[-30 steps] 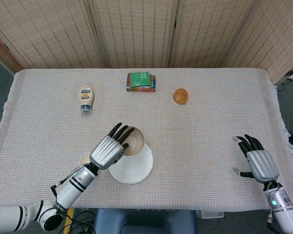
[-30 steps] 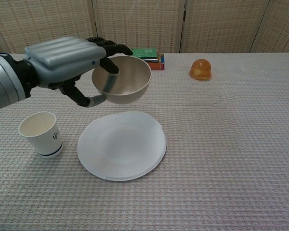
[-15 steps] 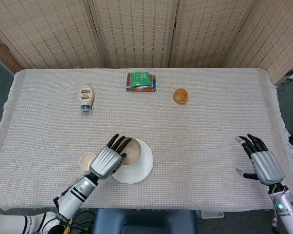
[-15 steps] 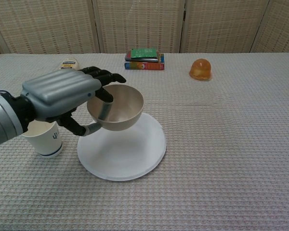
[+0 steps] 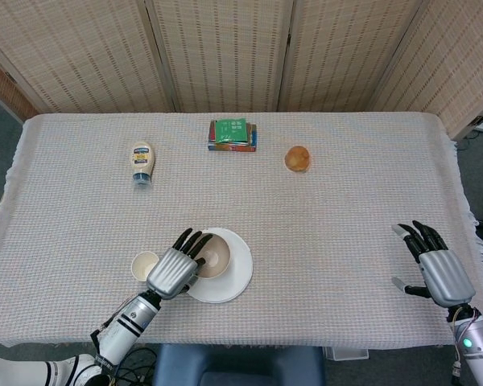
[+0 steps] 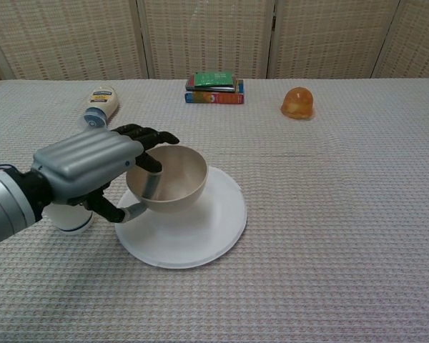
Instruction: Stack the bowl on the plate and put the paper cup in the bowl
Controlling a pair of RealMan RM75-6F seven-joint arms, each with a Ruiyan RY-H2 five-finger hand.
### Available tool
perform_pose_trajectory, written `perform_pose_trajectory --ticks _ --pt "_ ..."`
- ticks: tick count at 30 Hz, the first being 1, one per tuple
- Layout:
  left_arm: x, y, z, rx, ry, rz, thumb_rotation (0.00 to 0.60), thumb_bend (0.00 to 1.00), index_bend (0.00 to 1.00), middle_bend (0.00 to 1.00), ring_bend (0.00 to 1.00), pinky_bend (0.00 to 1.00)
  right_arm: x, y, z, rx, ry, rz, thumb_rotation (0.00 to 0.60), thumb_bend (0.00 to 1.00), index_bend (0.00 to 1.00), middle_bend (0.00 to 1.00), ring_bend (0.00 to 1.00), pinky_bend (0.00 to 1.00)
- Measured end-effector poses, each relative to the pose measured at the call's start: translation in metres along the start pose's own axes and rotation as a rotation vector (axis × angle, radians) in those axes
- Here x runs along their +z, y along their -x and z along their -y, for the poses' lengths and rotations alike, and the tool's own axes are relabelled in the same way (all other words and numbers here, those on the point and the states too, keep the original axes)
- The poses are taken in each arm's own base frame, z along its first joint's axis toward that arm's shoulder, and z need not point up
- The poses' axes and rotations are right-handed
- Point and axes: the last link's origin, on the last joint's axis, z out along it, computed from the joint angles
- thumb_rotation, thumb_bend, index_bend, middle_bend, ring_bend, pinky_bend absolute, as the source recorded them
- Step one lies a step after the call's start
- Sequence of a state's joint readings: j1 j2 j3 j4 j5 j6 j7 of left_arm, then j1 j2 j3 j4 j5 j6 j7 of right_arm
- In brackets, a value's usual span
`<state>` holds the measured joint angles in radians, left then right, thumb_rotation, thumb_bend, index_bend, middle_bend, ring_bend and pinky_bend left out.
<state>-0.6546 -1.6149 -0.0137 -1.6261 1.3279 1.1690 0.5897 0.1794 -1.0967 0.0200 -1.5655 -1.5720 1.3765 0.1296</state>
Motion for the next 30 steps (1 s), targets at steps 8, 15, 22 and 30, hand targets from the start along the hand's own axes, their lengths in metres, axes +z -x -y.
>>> perform_pose_trajectory --ticks 8,15,22,30 --pt "-0.002 0.010 -0.001 -0.054 -0.017 0.004 0.600 0.43 0.64 0.09 0.00 0.06 -0.001 0.000 0.000 0.001 -0.003 -0.002 0.600 0.17 0.09 0.11 0.01 0.08" --pt "-0.002 0.016 -0.010 -0.069 -0.010 0.005 0.600 0.43 0.64 0.09 0.00 0.06 -0.002 -0.002 -0.001 0.009 -0.005 -0.008 0.600 0.17 0.09 0.11 0.01 0.08" --pt "-0.001 0.021 -0.019 -0.071 0.000 0.017 0.600 0.43 0.64 0.09 0.00 0.06 -0.004 -0.006 -0.003 0.022 -0.007 -0.023 0.600 0.17 0.09 0.11 0.01 0.08" --pt "0.003 0.026 -0.018 -0.066 -0.004 0.022 0.600 0.40 0.50 0.09 0.00 0.06 -0.005 -0.006 -0.003 0.023 -0.009 -0.024 0.600 0.17 0.09 0.11 0.01 0.08"
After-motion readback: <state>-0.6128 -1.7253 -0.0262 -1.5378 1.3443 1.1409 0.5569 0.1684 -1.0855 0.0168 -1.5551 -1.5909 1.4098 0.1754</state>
